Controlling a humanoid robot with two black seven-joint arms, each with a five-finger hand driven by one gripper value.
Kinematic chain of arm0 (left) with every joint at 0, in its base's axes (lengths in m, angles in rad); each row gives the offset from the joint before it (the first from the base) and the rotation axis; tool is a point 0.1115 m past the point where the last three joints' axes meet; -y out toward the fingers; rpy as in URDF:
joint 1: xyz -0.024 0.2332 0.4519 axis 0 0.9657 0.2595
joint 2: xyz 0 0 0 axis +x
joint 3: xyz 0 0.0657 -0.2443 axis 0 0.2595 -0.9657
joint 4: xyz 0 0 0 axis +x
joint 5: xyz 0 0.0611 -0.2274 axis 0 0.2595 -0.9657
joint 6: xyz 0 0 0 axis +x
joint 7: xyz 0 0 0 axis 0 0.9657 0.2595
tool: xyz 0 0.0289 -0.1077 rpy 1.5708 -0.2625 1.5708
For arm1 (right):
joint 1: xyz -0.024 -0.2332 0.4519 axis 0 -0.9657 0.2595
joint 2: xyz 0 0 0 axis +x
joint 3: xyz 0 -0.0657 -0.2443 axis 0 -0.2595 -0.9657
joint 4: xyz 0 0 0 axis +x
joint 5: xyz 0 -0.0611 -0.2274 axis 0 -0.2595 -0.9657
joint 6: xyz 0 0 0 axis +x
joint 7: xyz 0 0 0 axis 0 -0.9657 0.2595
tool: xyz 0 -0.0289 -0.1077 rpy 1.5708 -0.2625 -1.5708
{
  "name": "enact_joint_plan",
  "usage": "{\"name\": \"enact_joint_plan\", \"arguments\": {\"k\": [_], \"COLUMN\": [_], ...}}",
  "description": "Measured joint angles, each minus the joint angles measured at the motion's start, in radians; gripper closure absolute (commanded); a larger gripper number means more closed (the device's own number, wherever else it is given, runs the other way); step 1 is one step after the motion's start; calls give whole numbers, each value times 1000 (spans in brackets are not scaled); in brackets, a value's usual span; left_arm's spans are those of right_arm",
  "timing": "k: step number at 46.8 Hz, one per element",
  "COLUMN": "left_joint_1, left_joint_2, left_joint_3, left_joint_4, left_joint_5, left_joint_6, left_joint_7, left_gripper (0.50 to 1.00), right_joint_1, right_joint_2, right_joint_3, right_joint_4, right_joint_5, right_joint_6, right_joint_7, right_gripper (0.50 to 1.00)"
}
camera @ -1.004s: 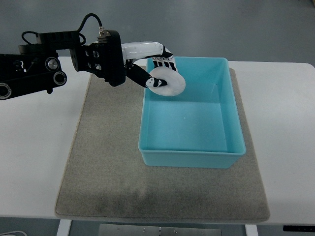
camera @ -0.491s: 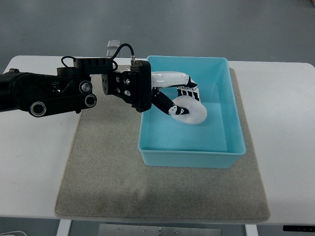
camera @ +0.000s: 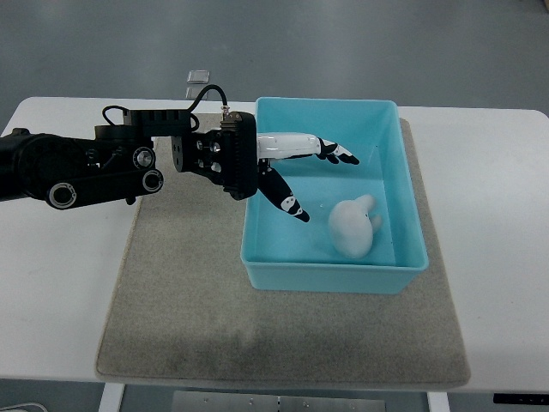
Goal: Place white toy into blue box with left hand
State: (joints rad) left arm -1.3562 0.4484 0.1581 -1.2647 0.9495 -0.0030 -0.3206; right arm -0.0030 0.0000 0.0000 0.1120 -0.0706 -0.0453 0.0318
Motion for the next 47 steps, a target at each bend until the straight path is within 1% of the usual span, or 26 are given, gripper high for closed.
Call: {"name": "enact_joint_plan", "arguments": {"k": [5,12,20,28,34,43,44,45,46,47], "left_joint_1": [0,0,1,14,35,89,97,104,111,120], "left_joint_2": [26,58,75,77,76,76,76,76,76,76], "left_joint_3": [-8,-24,-69,-138,-196,-216,-218,-222,-228,-236], "left_joint_4": [5,49,157,297,366,412,418,424,430,436], "left_joint_5": [-52,-215,-424,-616,-689,-704,-707,-710,-714,-719], "left_joint_6": [2,3,3,3,3,19,19,19,19,18], "left_joint_7": [0,-1,-2,-2,-2,-2,-2,-2,-2,-2], "left_gripper": [568,542,542,538,538,540,538,525,502,504], "right_joint_1": [0,0,0,0,0,0,0,0,0,0], "right_joint_2": [0,0,0,0,0,0,0,0,0,0], "right_joint_3": [0,0,0,0,0,0,0,0,0,0], "right_joint_4": [0,0,0,0,0,0,0,0,0,0], "right_joint_5": [0,0,0,0,0,0,0,0,0,0], "right_joint_6": [0,1,1,1,1,0,0,0,1,0], "right_joint_7": [0,0,0,0,0,0,0,0,0,0], "right_gripper": [564,564,564,564,564,564,564,564,564,564]}}
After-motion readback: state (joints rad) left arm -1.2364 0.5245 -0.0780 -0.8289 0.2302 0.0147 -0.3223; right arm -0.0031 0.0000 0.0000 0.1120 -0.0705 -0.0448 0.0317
